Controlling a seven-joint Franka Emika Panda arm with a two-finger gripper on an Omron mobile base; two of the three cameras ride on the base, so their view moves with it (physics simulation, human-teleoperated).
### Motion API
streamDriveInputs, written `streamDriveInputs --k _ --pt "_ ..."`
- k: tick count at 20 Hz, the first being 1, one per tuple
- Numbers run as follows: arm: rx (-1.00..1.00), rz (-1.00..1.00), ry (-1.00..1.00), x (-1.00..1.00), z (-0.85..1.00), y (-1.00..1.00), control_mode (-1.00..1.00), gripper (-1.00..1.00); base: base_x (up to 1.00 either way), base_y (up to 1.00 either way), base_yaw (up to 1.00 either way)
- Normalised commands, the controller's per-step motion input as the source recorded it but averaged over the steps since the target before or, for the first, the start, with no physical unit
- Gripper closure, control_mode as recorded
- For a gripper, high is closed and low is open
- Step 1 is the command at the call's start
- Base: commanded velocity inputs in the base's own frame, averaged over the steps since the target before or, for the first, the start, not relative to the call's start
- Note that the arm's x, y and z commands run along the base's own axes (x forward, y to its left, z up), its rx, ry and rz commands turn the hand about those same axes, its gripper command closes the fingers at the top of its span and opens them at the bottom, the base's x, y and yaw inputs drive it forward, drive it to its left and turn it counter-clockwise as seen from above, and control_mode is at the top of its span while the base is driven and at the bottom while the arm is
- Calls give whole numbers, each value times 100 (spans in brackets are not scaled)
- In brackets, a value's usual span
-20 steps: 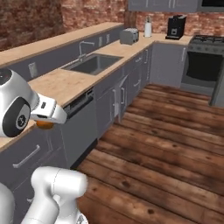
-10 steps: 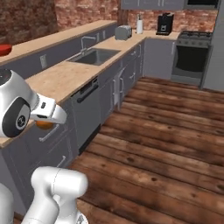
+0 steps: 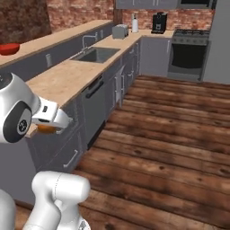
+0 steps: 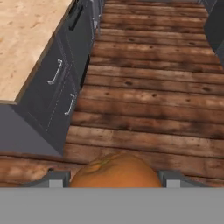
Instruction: Retrieve the tangerine and banana from the fridge and place them into the bowl on the dining table.
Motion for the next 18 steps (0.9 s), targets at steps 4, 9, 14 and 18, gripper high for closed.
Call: streamDriveInputs --k 4,9,14,18 --pt "0 0 0 0 0 0 100 100 -6 100 -19" --pt "0 0 0 0 0 0 100 100 -1 99 -26" --pt "0 0 0 0 0 0 100 100 -11 86 -30" --pt "0 0 0 0 0 0 100 100 -18 78 -32"
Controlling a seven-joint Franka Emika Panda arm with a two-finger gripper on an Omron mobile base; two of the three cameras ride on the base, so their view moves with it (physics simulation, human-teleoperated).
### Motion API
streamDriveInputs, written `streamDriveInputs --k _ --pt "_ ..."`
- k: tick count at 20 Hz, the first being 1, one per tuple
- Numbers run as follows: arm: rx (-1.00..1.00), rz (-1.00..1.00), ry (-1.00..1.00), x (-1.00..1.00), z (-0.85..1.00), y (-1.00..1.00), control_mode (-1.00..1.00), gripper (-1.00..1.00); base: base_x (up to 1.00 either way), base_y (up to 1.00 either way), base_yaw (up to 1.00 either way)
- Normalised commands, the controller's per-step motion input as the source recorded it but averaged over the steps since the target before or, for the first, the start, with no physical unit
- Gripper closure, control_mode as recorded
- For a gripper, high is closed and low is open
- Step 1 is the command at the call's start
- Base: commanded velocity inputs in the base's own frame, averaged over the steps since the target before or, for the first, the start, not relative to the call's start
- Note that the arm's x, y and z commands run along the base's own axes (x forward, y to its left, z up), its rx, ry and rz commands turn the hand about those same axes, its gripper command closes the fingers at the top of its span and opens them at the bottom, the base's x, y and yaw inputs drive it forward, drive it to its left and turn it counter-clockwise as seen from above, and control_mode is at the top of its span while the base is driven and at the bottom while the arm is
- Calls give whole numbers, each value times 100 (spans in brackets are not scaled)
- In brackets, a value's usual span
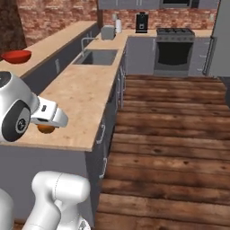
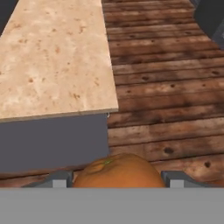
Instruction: Retrieve the tangerine and banana from the fridge and place them into the bowl on the dining table.
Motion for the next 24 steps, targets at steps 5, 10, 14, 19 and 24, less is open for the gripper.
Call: streamDriveInputs --k 5,10,14,19,24 --pt "0 0 0 0 0 0 100 100 -23 79 -35" --pt "0 0 0 0 0 0 100 100 -47 61 -39" --pt "0 0 0 0 0 0 100 100 -72 42 -37" --pt "0 0 0 0 0 0 100 100 -83 37 -35" --pt "0 0 0 0 0 0 100 100 -75 51 -31"
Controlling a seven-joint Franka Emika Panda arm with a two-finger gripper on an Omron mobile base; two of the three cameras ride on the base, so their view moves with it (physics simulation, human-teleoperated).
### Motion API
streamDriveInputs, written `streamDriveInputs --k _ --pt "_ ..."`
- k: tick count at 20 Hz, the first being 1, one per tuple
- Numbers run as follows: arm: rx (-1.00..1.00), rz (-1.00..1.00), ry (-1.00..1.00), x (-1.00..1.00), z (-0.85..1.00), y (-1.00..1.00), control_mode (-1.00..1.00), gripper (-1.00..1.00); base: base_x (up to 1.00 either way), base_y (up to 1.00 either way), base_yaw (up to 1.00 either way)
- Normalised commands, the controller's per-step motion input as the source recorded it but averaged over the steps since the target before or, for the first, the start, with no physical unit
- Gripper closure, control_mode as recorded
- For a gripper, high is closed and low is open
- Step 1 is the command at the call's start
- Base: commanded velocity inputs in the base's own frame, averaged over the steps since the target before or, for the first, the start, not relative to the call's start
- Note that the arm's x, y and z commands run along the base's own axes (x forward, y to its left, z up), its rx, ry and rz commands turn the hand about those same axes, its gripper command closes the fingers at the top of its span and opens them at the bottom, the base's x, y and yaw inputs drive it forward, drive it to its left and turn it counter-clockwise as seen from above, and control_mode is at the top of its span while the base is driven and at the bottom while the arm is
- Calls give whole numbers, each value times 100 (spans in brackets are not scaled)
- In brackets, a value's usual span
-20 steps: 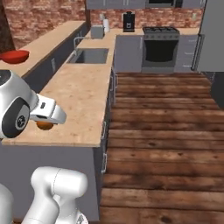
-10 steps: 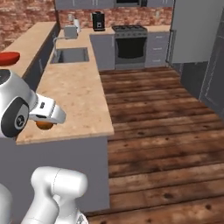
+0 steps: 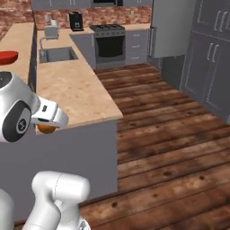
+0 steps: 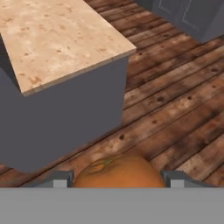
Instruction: Retrieve the tangerine and banana from the fridge and place them into the bowl on the dining table.
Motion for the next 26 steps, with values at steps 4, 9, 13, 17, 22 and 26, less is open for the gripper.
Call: streamDriveInputs --k 4,9,13,17,22,26 --pt "0 0 0 0 0 0 100 100 -61 68 -29" --pt "0 0 0 0 0 0 100 100 -62 68 -30" --pt "0 0 0 0 0 0 100 100 -59 58 -30" --pt "0 0 0 0 0 0 100 100 -47 61 -30" --pt "0 0 0 0 0 0 100 100 -25 63 -29" --pt "0 0 0 0 0 0 100 100 -14 64 -27"
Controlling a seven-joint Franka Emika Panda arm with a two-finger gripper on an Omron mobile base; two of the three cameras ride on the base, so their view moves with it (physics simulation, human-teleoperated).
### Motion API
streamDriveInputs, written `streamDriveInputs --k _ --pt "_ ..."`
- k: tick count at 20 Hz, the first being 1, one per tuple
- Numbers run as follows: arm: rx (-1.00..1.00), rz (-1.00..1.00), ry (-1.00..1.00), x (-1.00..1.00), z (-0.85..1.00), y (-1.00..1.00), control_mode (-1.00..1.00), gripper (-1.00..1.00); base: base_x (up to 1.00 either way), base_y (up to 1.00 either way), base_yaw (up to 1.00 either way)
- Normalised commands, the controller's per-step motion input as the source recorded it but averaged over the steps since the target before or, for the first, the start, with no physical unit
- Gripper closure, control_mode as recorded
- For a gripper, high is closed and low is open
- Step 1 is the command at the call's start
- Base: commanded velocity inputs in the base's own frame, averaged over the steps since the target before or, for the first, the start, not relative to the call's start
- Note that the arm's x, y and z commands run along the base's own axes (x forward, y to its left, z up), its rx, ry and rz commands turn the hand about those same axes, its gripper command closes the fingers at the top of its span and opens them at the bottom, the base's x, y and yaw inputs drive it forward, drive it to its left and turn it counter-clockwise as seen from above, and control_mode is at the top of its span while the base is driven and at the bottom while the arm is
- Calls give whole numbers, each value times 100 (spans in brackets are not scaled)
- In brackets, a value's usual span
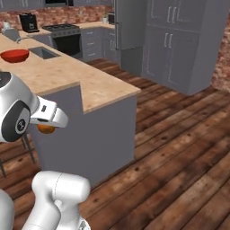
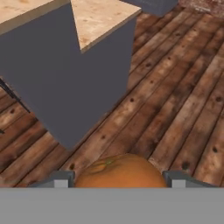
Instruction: Retrieve the tangerine and banana from the fridge and place them into the bowl on the dining table.
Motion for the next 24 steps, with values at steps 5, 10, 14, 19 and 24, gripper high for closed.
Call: streamDriveInputs --k 5,10,14,19,24 --pt "0 0 0 0 0 0 100 100 -10 67 -28" --pt "0 0 0 0 0 0 100 100 -7 66 -29" --pt "0 0 0 0 0 0 100 100 -4 66 -30" --pt "0 0 0 0 0 0 100 100 -3 67 -30" --pt "0 0 0 0 0 0 100 100 -17 64 -29"
